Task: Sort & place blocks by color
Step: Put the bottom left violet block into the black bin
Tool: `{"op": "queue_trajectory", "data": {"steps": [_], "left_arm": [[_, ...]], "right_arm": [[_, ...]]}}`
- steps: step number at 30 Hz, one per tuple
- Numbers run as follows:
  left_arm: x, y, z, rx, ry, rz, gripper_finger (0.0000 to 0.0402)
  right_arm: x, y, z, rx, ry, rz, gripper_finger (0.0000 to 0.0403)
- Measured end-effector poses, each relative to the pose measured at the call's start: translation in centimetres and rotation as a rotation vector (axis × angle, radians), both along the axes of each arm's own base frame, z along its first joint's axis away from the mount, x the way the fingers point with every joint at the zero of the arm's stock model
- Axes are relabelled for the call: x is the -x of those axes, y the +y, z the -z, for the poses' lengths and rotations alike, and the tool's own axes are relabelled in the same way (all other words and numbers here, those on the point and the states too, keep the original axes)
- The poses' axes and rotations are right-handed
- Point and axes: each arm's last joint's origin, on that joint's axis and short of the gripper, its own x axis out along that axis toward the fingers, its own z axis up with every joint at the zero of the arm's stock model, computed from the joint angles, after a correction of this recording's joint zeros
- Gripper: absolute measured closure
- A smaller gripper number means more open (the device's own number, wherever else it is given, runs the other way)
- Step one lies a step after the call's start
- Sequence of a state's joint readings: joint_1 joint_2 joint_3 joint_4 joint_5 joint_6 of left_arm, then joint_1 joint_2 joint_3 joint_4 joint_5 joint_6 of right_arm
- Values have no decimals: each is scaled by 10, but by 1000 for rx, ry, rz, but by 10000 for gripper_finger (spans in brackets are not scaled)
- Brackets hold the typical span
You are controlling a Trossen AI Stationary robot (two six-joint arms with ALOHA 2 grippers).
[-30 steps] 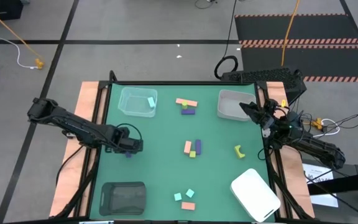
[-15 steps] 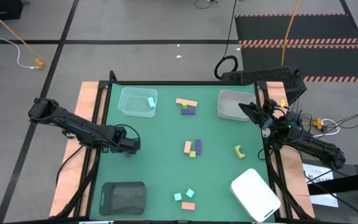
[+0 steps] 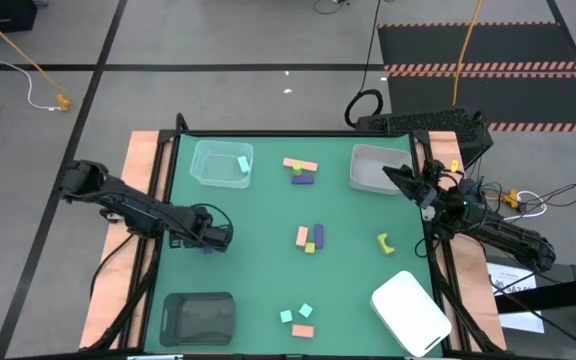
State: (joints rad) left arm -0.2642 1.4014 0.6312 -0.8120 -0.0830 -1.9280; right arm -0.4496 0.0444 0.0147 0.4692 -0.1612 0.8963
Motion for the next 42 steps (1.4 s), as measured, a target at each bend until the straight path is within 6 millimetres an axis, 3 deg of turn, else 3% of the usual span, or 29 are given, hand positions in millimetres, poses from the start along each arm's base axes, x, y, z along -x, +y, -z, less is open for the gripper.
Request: {"op": "queue_trajectory", "data": {"steps": [6,8,13,16,20,22,25,29,34,42], "left_arm": [[-2,-1,-2,8,-34,24,296],[-7,-2,-3,18,-94,59,299],[-35,-4,-18,-118,-434,246,299],[-62,-6,-38,-309,-738,411,299],[-87,-9,-82,-691,-1115,658,299],[-90,-10,-106,-937,-1242,748,299],[-84,-7,-136,-1277,-1368,748,299],[-73,-2,-159,-1529,-1453,700,299],[-73,1,-162,-1515,-1542,734,299],[-81,6,-150,-1270,-1565,705,299]], "right_arm": [[0,0,1,-5,10,0,138],[0,0,1,-5,10,0,138],[0,0,1,-10,8,-2,138],[0,0,1,-12,9,-1,138],[0,0,1,-13,7,0,138],[0,0,1,-13,7,0,138],[0,0,1,-13,7,0,138],[0,0,1,-29,2,-7,138],[0,0,0,-60,-12,-23,138],[3,0,-7,-66,-101,1,138]]}}
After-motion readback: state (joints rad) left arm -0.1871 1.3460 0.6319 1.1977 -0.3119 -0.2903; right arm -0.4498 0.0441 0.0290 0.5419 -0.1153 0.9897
